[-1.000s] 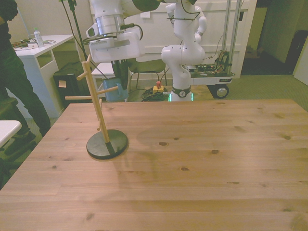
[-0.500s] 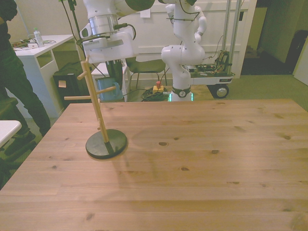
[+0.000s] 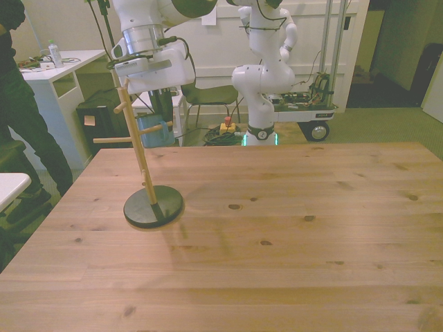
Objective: Hang the mug
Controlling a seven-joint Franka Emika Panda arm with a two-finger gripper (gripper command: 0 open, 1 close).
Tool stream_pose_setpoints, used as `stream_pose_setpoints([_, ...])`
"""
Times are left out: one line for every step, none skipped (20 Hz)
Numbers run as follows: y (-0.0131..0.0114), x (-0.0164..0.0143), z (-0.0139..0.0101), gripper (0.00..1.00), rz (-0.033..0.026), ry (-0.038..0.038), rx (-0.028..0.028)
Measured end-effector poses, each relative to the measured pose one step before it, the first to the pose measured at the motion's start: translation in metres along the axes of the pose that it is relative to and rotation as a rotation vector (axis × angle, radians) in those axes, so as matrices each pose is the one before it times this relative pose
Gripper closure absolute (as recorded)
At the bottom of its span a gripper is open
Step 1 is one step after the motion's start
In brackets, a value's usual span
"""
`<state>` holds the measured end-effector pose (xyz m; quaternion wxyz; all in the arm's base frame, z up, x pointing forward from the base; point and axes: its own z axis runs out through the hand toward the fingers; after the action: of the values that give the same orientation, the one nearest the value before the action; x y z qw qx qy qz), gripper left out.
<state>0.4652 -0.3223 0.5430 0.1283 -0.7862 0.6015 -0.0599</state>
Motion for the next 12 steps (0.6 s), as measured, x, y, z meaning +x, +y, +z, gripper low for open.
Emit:
stream_pose_setpoints([-0.00013, 0.00026, 0.00013, 1.00, 0.00023, 0.00006, -0.00011])
stream_pose_setpoints([-0.00001, 0.00003, 0.00000, 1.00, 0.00003, 0.00004, 0.00001])
stream_pose_setpoints([0.00000, 0.00003, -0.00003, 1.00, 0.00004, 0.00008, 0.00006])
stream_pose_setpoints([0.00007, 0.00010, -0.00008, 1.00, 0.00020, 0.00014, 0.00007])
stream_pose_setpoints([0.00005, 0.00013, -0.00007, 1.00, 0.00022, 0.00019, 0.00005])
stream_pose_setpoints([-0.00001, 0.00016, -0.00012, 1.00, 0.00014, 0.00031, 0.00010])
stream_pose_setpoints([-0.00008, 0.00010, -0.00001, 1.00, 0.00002, 0.00018, -0.00002])
stream_pose_setpoints([-0.00004, 0.00006, 0.00003, 1.00, 0.00000, 0.00004, -0.00007])
stream_pose_setpoints([0.00003, 0.00009, 0.00003, 0.00, 0.00017, -0.00027, -0.00032])
stream_pose_setpoints([0.00009, 0.00024, -0.00010, 0.00, 0.00041, -0.00020, -0.00036])
stream_pose_setpoints([0.00016, 0.00024, -0.00005, 0.00, 0.00050, 0.00019, -0.00004])
stream_pose_setpoints([0.00031, 0.00028, -0.00006, 0.00, 0.00073, 0.00017, -0.00002])
